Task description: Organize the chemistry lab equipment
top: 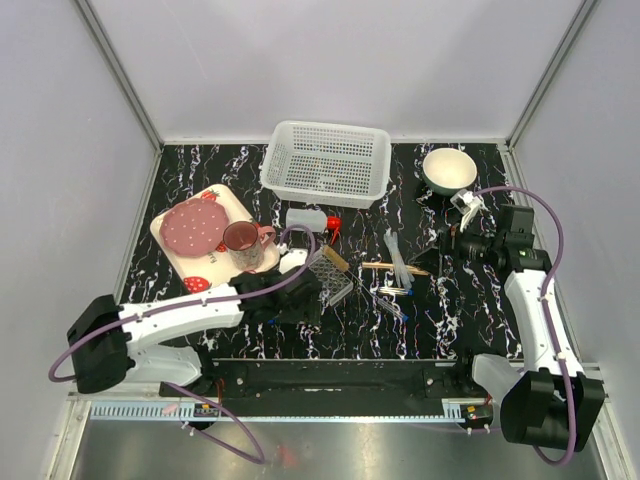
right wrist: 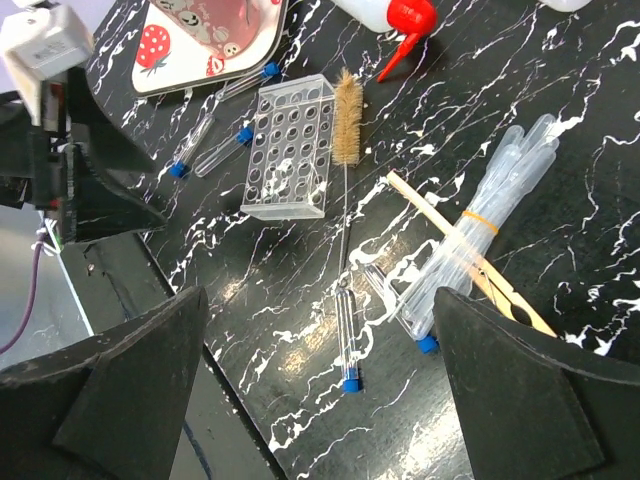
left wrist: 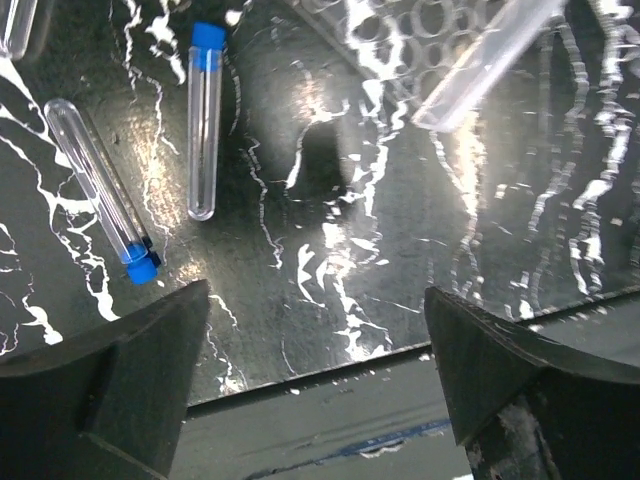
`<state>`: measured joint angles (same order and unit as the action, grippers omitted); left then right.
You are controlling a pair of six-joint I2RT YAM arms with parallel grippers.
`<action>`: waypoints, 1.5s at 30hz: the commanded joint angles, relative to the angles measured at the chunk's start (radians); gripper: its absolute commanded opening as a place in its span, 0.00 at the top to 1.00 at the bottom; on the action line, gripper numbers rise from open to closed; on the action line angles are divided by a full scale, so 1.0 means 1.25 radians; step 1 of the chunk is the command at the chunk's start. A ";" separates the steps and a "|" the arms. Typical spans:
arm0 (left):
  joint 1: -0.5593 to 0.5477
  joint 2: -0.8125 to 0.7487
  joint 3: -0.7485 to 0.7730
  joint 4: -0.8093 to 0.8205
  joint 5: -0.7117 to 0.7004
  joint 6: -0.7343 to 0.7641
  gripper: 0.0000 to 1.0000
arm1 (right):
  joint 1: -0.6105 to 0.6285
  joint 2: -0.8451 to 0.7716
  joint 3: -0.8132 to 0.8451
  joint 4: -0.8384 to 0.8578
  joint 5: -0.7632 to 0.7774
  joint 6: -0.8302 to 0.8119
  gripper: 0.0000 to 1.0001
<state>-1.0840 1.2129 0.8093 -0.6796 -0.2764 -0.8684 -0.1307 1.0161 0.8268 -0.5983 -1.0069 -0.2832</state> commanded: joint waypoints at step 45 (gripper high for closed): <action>0.206 0.259 0.072 0.037 0.085 0.257 0.73 | 0.003 0.033 -0.032 0.026 -0.009 -0.080 0.00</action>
<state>-0.8280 1.5188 0.8734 -0.6357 -0.1886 -0.5690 -0.1307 1.0584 0.7864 -0.5945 -1.0290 -0.3634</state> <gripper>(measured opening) 0.264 0.994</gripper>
